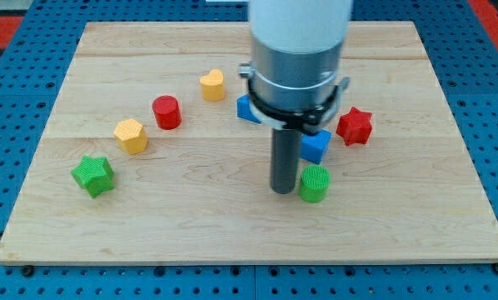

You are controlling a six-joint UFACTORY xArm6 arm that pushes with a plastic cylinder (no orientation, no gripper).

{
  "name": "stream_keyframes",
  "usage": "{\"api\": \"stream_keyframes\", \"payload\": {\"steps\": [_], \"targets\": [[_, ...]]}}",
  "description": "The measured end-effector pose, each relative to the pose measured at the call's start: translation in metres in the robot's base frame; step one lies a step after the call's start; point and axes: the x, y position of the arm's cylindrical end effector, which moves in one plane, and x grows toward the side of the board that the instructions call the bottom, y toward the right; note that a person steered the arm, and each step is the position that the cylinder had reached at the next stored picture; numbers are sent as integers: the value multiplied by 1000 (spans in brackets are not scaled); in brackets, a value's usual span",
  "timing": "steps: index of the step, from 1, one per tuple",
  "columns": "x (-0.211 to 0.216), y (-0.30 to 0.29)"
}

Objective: Place red star to the bottom of the yellow heart

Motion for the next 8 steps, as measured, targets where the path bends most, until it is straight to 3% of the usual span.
{"api": "stream_keyframes", "payload": {"steps": [4,8], "targets": [[2,102],[-101,94]]}}
